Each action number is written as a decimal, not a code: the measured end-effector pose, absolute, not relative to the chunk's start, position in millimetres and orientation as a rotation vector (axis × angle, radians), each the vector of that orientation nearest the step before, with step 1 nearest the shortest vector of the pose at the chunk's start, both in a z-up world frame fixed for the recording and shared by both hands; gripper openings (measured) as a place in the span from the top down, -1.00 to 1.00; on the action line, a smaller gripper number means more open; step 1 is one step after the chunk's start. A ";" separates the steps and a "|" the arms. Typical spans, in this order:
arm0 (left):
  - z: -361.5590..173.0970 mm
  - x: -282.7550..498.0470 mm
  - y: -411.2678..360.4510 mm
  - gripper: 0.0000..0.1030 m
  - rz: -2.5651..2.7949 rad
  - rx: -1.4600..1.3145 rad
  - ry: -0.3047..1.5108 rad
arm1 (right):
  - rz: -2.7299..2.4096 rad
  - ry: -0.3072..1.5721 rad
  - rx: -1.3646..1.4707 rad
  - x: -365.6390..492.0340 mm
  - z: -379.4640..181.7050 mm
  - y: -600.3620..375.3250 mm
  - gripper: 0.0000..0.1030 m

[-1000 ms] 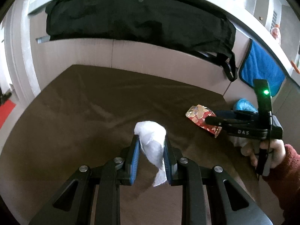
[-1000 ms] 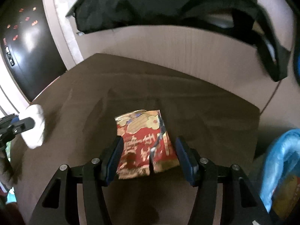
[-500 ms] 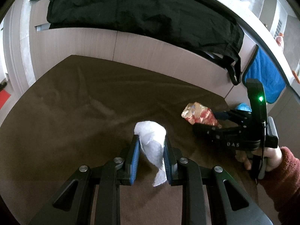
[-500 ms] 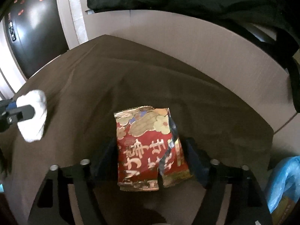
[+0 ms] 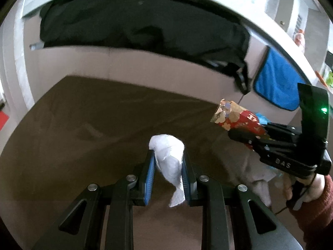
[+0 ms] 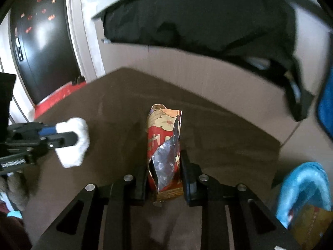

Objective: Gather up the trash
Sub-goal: 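Carry the tissue and red wrapper over the bin with both tools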

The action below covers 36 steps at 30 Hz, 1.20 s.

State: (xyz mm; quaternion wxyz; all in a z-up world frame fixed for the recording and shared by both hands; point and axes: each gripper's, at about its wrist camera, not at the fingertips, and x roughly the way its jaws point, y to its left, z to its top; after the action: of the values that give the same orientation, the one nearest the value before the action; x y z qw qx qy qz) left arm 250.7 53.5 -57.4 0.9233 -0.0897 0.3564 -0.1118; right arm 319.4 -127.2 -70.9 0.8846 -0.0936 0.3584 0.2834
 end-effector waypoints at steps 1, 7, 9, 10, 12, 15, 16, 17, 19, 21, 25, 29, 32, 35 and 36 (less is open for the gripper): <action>-50.8 249.2 46.0 0.52 -0.239 -0.174 0.717 | 0.585 0.735 -0.186 315.9 -64.6 -132.4 0.55; -13.1 236.4 -9.5 0.52 -0.317 -0.098 0.626 | 0.511 0.639 -0.107 284.1 -20.7 -186.2 0.55; -1.0 232.6 -35.8 0.52 -0.355 -0.074 0.593 | 0.472 0.601 -0.089 271.6 -8.1 -208.9 0.55; 1.9 231.3 -44.3 0.52 -0.367 -0.065 0.584 | 0.456 0.585 -0.084 267.8 -2.9 -217.5 0.55; 10.3 229.6 -72.7 0.52 -0.407 -0.042 0.559 | 0.418 0.552 -0.069 254.5 8.7 -241.7 0.55; 18.4 230.0 -111.6 0.52 -0.467 -0.014 0.543 | 0.357 0.517 -0.057 238.3 20.3 -274.1 0.55; 20.2 230.2 -124.3 0.52 -0.488 -0.007 0.541 | 0.337 0.509 -0.053 233.6 23.4 -285.5 0.55; 21.0 230.8 -133.0 0.52 -0.501 -0.003 0.540 | 0.318 0.504 -0.049 229.5 24.8 -295.5 0.55; 22.9 233.3 -157.0 0.52 -0.537 0.009 0.537 | 0.274 0.491 -0.040 221.9 27.5 -317.0 0.55; 23.8 235.9 -174.4 0.52 -0.560 0.013 0.538 | 0.232 0.484 -0.033 215.3 28.2 -336.0 0.55; 20.7 246.0 -210.6 0.52 -0.601 0.011 0.545 | 0.167 0.485 0.001 214.0 25.7 -370.3 0.55; 11.3 258.0 -233.5 0.52 -0.623 0.007 0.556 | 0.127 0.493 0.041 220.6 16.9 -396.1 0.55; 1.3 271.3 -249.3 0.52 -0.629 0.004 0.577 | 0.103 0.507 0.057 227.6 6.2 -409.6 0.55; -11.6 282.8 -261.3 0.52 -0.632 0.005 0.608 | 0.096 0.537 0.091 237.7 -8.8 -422.5 0.55; -16.9 287.1 -265.3 0.52 -0.633 0.008 0.620 | 0.093 0.546 0.097 241.3 -13.8 -425.9 0.55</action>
State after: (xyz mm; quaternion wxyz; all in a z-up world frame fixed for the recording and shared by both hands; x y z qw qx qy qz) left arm 287.1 -265.3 -16.9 0.9035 0.0036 0.2999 -0.3061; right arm 241.3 -425.9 -13.8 0.9607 0.0477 0.2694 0.0457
